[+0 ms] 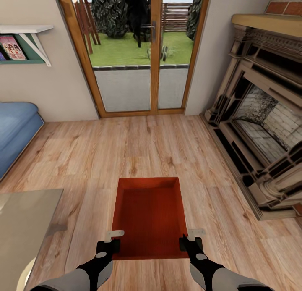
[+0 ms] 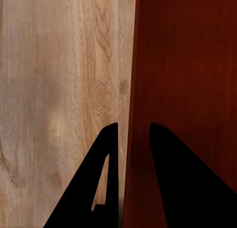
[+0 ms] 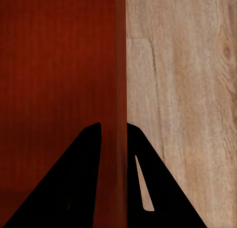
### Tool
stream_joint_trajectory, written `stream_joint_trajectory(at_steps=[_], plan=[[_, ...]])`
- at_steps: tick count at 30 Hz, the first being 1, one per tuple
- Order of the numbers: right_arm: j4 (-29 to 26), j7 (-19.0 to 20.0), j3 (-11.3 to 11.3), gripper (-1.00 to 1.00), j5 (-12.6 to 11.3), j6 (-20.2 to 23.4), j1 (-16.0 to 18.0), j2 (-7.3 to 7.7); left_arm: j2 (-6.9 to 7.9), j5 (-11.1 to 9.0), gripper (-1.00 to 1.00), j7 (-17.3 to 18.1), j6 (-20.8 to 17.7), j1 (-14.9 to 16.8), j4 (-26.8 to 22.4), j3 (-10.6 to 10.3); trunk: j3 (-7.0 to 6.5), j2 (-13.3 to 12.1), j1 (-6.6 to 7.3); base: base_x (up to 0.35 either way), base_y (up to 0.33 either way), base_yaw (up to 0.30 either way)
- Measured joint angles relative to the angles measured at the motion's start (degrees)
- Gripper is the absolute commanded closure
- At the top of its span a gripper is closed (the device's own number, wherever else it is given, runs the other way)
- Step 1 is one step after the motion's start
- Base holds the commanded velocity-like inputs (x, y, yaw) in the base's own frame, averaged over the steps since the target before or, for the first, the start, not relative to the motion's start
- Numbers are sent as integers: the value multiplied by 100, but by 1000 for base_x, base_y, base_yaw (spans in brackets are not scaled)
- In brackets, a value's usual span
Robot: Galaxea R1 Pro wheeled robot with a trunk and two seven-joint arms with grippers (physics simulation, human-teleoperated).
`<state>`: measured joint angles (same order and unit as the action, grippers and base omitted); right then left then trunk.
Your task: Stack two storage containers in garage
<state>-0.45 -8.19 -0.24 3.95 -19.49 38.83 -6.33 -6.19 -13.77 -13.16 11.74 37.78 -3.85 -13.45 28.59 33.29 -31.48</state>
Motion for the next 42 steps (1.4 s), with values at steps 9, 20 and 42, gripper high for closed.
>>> stream_joint_trajectory(at_steps=[9, 20, 42], plan=[[0, 3, 19, 100, -23, 1, 2, 0, 0, -2, 100, -1, 1, 0, 0, 0, -85, 0, 0, 0, 0, 0], [1, 8, 30, 100, -42, -5, -1, 1, 0, -4, 100, -2, 4, 0, 1, -6, -190, 0, 0, 0, 0, 0], [0, 11, 17, 100, -26, -7, -1, 5, -5, -4, 100, -5, 7, 0, 2, -4, -398, 0, 0, 0, 0, 0]])
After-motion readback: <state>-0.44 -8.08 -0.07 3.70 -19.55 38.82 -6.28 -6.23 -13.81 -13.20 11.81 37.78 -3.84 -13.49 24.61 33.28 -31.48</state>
